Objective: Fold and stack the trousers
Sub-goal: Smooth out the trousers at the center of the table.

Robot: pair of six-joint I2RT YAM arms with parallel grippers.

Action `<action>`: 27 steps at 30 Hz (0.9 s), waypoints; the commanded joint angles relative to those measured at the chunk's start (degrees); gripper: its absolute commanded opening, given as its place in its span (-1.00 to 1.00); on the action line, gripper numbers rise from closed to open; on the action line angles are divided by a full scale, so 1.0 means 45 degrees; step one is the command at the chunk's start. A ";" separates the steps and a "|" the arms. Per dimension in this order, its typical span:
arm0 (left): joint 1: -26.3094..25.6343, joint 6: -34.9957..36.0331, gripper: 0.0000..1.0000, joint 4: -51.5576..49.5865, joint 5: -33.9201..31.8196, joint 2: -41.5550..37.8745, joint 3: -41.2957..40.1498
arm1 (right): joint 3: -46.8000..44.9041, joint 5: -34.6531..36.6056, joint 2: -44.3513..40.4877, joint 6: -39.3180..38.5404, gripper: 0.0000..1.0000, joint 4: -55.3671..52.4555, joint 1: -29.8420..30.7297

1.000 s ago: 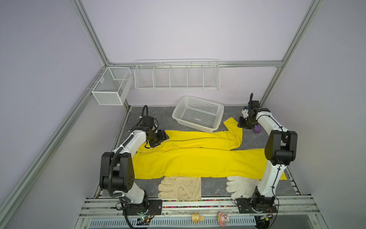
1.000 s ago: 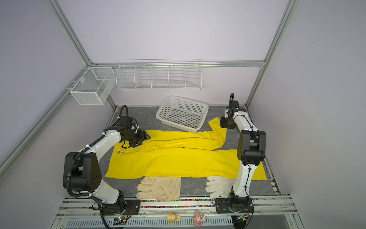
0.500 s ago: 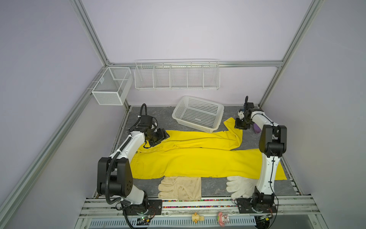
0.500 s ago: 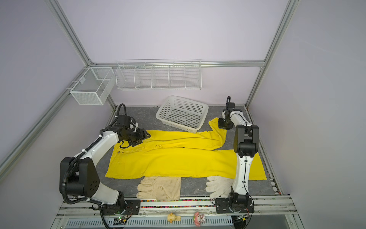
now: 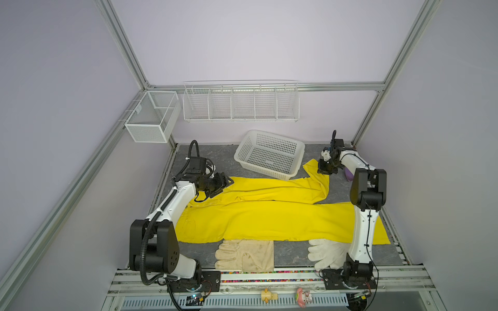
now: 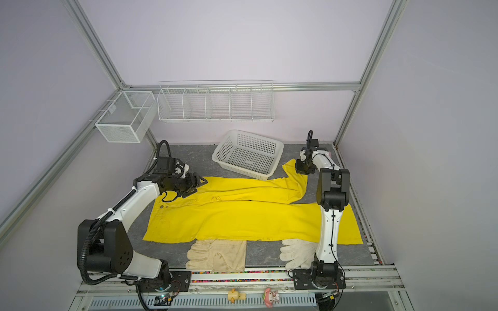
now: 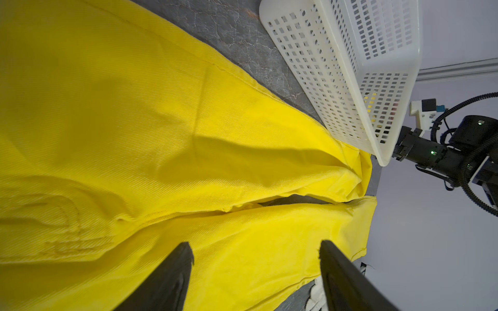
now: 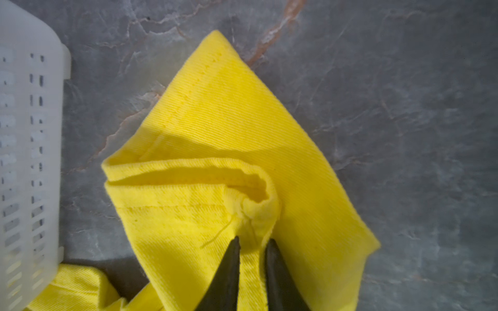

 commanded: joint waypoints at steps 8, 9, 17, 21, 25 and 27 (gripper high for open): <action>-0.0012 0.0109 0.50 -0.0118 0.0028 -0.0016 -0.0286 | 0.0195 0.0538 -0.0318 -0.0222 -0.87 -0.0438 -0.0082; -0.0012 0.0176 0.50 -0.0150 -0.0042 0.0043 -0.0327 | 0.0127 0.0690 -0.0617 -0.0198 -0.87 -0.0443 -0.0081; 0.0066 0.0052 0.50 0.0771 -0.0769 0.1000 -0.0906 | -0.2173 0.2232 -0.3937 0.0528 -0.87 0.0073 -0.0571; 0.0178 0.0078 0.49 0.1121 -0.1283 0.1765 -0.0820 | -0.3690 0.2727 -0.5886 0.1247 -0.87 0.0454 -0.1157; 0.0320 0.0123 0.48 0.1204 -0.1815 0.2510 -0.0524 | -0.4752 0.3338 -0.7278 0.1925 -0.88 0.0486 -0.1787; 0.0340 0.0243 0.48 0.1094 -0.2003 0.2676 -0.0323 | -0.5158 0.3863 -0.7827 0.2325 -0.87 0.0284 -0.2183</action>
